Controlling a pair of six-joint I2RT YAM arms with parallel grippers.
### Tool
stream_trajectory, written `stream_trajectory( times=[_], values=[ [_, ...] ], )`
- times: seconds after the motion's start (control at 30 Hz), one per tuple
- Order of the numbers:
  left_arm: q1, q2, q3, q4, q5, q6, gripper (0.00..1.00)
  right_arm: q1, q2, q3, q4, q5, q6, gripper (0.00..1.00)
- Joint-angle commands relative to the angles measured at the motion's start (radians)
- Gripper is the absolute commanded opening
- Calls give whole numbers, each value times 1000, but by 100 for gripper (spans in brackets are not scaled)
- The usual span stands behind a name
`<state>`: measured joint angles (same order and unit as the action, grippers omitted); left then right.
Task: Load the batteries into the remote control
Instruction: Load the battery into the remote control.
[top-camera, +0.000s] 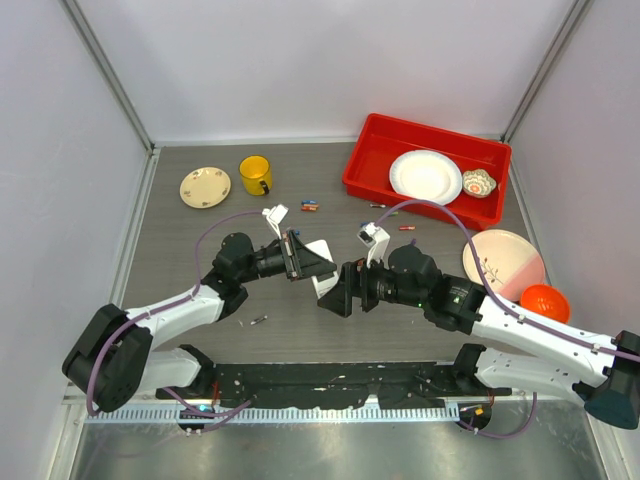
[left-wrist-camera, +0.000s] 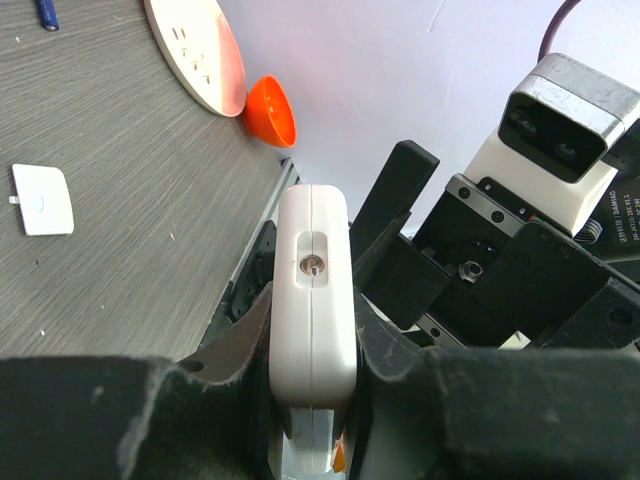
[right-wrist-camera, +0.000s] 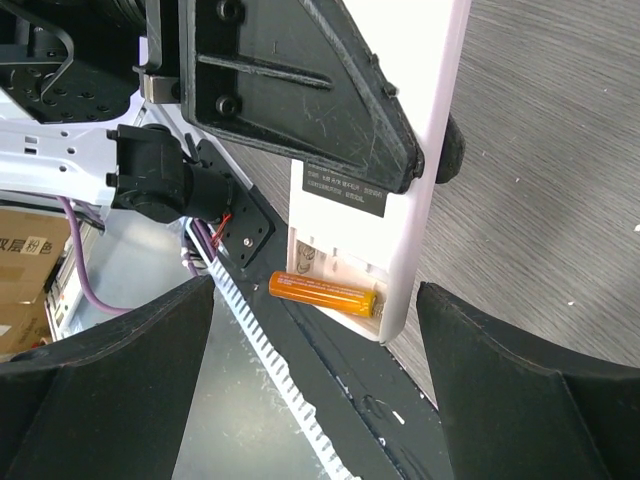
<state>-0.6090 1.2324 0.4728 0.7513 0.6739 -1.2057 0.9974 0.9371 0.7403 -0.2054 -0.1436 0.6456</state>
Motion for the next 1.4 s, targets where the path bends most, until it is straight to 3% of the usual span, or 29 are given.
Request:
stream_trajectory(
  times=[0.0,1.37],
  values=[
    [-1,-10,40,66,-4,-11,0,1,2,4,20,-14,-23,88],
    [-1,-17,33,74,6,-23,0,0,31,7,11,65,-23,72]
  ],
)
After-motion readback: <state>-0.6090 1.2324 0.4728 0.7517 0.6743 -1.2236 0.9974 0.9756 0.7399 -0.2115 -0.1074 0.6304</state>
